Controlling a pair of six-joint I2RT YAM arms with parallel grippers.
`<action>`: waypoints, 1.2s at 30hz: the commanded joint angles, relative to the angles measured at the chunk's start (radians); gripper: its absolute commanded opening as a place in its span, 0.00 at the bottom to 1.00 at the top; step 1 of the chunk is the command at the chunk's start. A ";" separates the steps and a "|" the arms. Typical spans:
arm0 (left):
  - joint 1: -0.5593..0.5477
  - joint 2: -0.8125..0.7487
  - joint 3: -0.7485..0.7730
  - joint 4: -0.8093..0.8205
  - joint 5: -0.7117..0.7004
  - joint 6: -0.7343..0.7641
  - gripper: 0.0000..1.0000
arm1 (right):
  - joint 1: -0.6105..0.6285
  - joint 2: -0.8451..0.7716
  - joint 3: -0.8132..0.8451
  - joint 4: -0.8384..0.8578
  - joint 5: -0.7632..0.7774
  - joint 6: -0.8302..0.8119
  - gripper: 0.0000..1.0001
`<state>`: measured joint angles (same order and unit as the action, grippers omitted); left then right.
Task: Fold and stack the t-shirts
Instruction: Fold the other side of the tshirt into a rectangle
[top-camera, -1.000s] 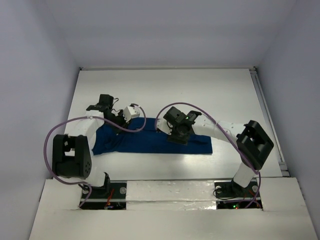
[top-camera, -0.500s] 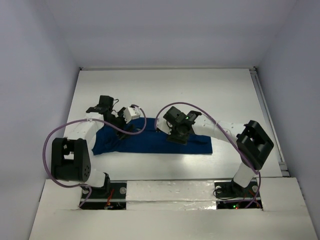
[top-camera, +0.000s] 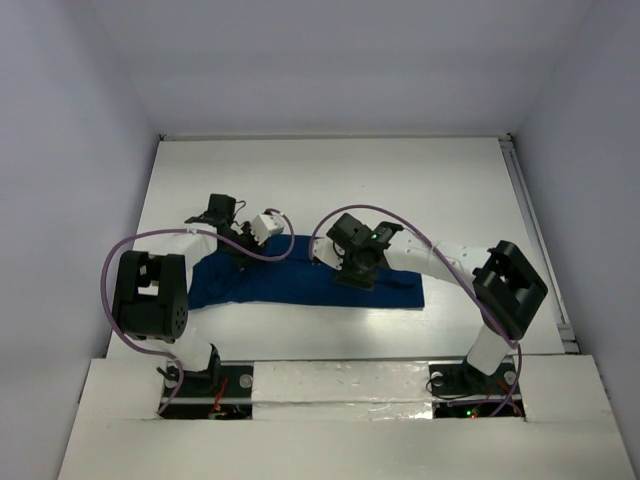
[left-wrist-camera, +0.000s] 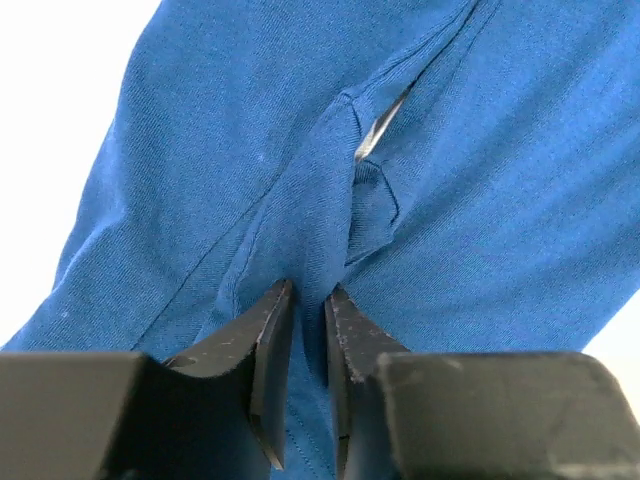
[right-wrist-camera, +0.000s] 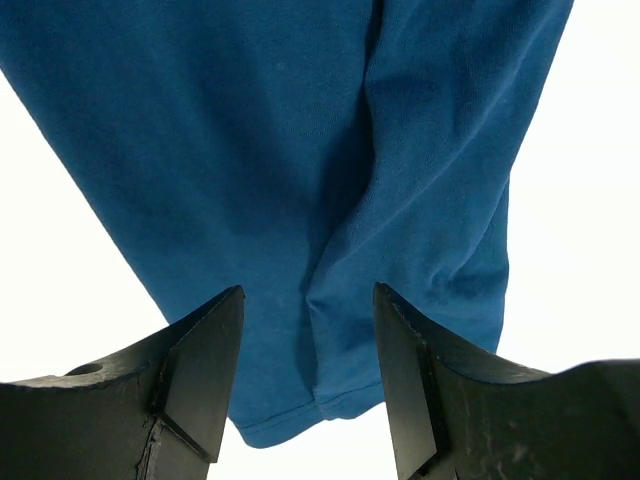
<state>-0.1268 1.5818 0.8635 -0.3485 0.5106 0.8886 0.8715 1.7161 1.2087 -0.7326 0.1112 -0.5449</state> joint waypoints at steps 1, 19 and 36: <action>-0.008 -0.002 -0.001 0.016 -0.011 -0.028 0.14 | -0.003 -0.030 -0.008 0.021 -0.019 0.007 0.60; -0.008 -0.055 0.057 -0.116 0.005 0.012 0.35 | -0.003 -0.009 -0.005 0.027 -0.030 0.008 0.59; -0.008 -0.029 0.091 -0.147 0.006 0.016 0.31 | -0.003 -0.013 -0.012 0.032 -0.038 0.010 0.59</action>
<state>-0.1314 1.5658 0.9588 -0.4690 0.5003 0.8925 0.8715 1.7161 1.2034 -0.7307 0.0875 -0.5446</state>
